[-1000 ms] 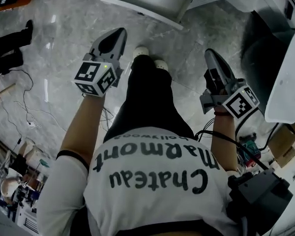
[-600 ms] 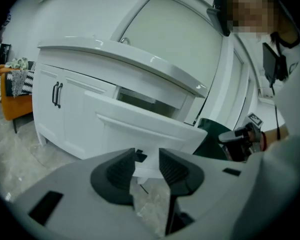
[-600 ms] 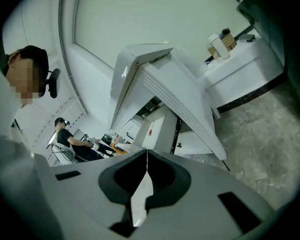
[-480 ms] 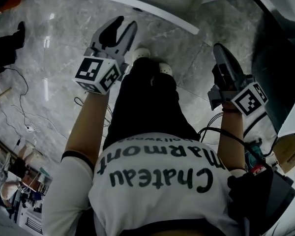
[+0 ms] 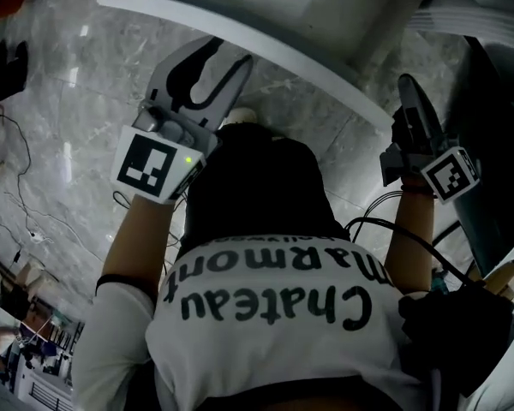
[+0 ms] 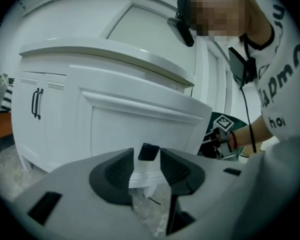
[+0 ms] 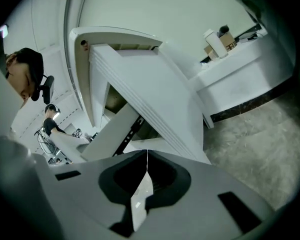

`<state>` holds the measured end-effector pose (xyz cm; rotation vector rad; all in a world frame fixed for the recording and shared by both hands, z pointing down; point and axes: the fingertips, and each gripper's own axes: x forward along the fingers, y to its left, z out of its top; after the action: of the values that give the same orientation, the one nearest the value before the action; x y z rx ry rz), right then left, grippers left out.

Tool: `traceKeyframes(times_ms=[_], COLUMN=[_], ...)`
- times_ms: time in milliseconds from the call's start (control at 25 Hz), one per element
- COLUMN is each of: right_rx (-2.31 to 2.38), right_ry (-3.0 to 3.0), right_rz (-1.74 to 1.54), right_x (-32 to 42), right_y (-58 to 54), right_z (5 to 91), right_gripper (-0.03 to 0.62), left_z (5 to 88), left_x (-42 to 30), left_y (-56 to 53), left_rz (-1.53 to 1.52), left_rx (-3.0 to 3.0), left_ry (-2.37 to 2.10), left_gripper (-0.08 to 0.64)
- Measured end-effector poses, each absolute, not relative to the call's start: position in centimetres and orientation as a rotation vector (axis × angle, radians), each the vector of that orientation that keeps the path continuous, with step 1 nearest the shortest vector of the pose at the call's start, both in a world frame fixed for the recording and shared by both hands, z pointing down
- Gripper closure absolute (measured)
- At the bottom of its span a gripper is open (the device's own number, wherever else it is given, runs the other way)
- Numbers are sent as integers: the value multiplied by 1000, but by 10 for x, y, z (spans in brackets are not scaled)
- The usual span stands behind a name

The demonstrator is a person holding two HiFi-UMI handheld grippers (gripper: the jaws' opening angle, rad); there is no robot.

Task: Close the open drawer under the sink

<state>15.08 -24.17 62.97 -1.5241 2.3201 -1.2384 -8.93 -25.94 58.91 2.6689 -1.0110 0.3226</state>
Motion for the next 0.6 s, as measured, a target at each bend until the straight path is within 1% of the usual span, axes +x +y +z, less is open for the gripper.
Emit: traceKeyframes(times_ms=[400,600], right_rx=[-1532,-1463], right_ry=[2319,2395], right_rz=[-979,-798], right_x=[170,158], right_y=[-281,-279], right_z=[654,630], right_gripper=[580,580], left_z=[602,589], left_x=[-88,-85], left_y=[-258,-257], left_rz=[246,167], left_rx=[2833,2908], left_ry=[-953,-916], left_gripper=[417,437])
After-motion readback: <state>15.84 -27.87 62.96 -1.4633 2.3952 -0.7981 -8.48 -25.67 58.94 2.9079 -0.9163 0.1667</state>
